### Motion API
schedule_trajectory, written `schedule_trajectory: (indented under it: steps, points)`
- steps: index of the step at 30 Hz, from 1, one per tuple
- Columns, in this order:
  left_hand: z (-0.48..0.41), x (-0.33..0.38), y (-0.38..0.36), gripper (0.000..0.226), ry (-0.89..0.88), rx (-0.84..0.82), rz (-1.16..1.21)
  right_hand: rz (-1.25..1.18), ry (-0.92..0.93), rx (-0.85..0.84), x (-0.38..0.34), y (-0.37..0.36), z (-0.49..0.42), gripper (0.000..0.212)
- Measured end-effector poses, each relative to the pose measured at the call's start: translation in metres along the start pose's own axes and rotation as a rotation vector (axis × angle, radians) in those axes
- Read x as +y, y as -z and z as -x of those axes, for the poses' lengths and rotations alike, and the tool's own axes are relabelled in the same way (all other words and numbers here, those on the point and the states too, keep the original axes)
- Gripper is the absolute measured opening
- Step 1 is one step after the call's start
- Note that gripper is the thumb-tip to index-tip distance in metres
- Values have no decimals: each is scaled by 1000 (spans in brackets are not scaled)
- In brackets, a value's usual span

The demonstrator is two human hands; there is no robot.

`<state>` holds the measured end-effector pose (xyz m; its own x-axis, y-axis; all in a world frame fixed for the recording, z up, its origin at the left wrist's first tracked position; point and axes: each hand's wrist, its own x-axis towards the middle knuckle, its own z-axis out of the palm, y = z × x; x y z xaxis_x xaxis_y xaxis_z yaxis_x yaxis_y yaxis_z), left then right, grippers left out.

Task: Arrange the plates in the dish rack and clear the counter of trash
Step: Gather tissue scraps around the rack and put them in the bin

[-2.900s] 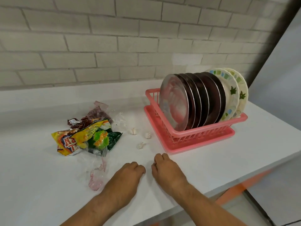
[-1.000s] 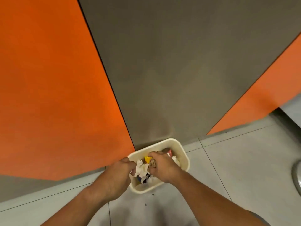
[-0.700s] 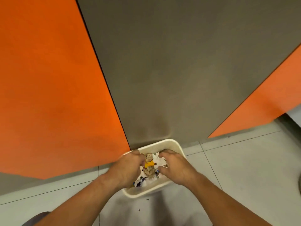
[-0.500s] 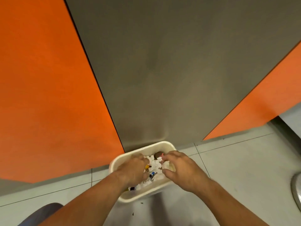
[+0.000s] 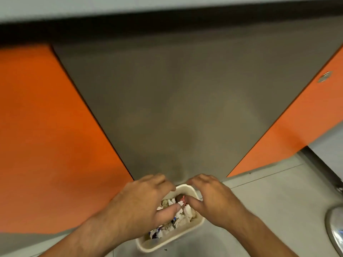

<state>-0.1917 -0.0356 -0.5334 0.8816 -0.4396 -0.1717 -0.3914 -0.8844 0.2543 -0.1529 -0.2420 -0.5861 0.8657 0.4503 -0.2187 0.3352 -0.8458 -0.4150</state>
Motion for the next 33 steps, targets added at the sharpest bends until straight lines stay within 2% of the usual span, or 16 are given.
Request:
schedule_trajectory:
  steps: [5, 12, 16, 19, 22, 26, 33]
  points:
    - [22, 35, 100, 32, -50, 119, 127, -14, -30, 72, -38, 105, 49, 39]
    - [44, 101, 234, 45, -51, 93, 166, 47, -24, 83, -106, 254, 120, 39]
    - [55, 130, 310, 49, -29, 130, 158, 75, -11, 51, -140, 326, 149, 39]
    - [67, 144, 354, 52, -5, 169, 138, 98, 31, 87, -160, 368, 159, 38]
    - [81, 144, 386, 53, 18, 193, 120, 82, 82, 129, -180, 396, 155, 38]
    - [95, 125, 406, 40, 74, 253, 151, 59, 139, 166, -207, 410, 140, 38]
    - [107, 45, 427, 38, 137, 356, 175, 22, 136, 202, -261, 404, 79, 38]
